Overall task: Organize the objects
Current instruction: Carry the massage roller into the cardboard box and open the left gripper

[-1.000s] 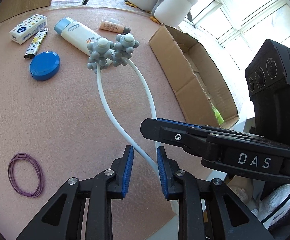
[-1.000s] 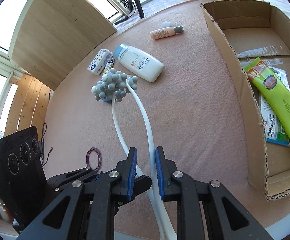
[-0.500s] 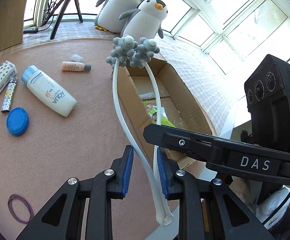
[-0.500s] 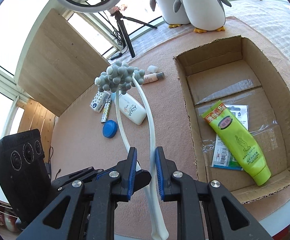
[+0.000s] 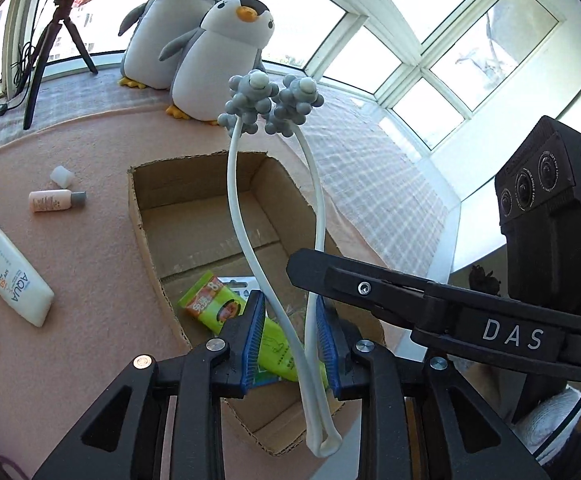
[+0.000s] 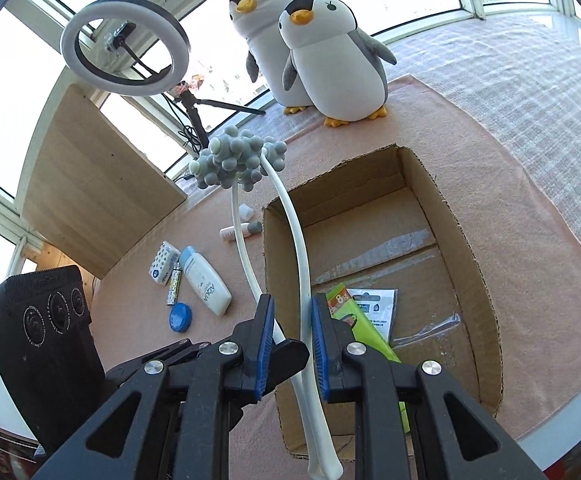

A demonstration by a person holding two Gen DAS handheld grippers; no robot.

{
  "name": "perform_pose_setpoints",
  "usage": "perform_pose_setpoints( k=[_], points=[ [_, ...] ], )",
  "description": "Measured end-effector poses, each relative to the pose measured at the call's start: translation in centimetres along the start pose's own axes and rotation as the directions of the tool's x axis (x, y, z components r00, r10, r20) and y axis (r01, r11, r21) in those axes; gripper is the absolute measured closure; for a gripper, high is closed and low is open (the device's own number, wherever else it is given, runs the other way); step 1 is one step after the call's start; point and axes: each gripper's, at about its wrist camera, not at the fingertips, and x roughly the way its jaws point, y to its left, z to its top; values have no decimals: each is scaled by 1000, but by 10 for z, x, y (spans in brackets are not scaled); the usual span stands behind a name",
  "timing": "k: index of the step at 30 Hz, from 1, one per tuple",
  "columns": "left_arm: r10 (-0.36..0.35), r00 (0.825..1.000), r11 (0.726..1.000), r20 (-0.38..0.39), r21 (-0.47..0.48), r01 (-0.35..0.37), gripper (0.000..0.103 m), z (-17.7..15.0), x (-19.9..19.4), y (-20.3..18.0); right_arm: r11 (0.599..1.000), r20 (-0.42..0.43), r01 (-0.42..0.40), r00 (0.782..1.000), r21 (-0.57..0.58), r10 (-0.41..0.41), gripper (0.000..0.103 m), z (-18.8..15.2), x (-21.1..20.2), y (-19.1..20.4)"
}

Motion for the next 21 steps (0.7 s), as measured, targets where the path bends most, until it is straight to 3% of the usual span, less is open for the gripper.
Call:
perform_pose_setpoints(
  k=[9, 10, 11, 13, 14, 21],
  points=[
    [15, 1000, 1000, -20, 14, -14, 74, 23, 37, -9, 1000, -12, 19, 1000, 3, -19, 85, 17, 6, -26],
    [23, 999, 1000, -24, 15, -22, 68, 23, 39, -9, 1000, -14, 26, 1000, 5, -26, 84, 18, 7, -28],
    [36, 999, 999, -31, 13, -36, 61, 23, 41, -8, 999, -21, 40, 999, 4, -40, 81, 18, 8, -29],
    [64, 998, 998, -25, 8, -64, 41, 23, 42, -6, 997, -29, 72, 997, -6, -72, 55, 16, 10, -30],
    [72, 997, 997, -23, 8, -71, 39, 22, 41, -5, 997, -20, 79, 997, -3, -79, 52, 15, 10, -31],
    [98, 995, 995, -26, -15, -98, 38, 12, 35, 13, 998, -26, 59, 998, 8, -59, 50, 8, 12, -30]
  ],
)
